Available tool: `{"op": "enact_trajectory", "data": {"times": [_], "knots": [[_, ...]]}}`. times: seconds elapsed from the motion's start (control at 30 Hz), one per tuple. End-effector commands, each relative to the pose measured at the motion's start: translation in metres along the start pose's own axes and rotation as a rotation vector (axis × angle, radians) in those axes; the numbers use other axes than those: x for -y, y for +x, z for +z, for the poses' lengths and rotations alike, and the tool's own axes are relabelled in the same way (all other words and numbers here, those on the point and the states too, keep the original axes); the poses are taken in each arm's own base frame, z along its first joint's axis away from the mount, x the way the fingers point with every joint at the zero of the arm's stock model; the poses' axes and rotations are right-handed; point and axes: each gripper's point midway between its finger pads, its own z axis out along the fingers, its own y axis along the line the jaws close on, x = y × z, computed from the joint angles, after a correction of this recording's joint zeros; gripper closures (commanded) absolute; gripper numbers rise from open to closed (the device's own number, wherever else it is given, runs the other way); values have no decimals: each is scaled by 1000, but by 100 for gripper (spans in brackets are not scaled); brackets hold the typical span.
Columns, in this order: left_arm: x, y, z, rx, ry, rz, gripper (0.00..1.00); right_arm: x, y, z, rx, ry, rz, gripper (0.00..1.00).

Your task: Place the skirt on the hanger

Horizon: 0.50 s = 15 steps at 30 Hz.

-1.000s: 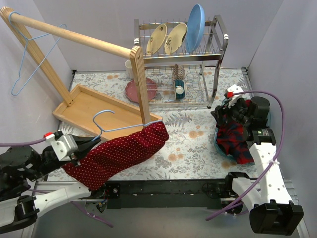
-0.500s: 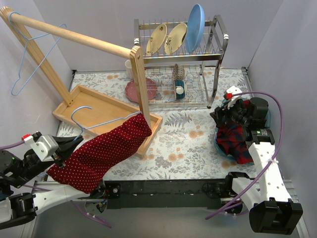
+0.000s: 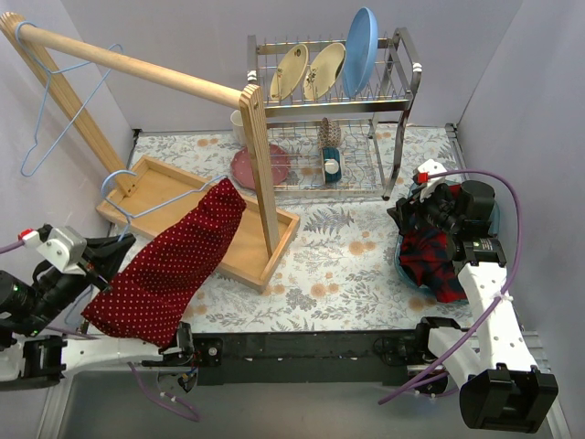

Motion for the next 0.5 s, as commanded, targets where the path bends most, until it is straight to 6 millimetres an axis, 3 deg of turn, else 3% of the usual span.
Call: {"op": "enact_trajectory", "data": {"times": [0.0, 0.23, 0.47], "knots": [[-16, -12, 21, 7, -116, -103, 100, 1, -5, 2, 29, -5, -16, 13], [-15, -28, 41, 47, -148, -86, 100, 2, -1, 3, 18, -6, -21, 13], [-52, -49, 29, 117, -229, -143, 100, -1, 1, 5, 15, -27, -17, 13]]}}
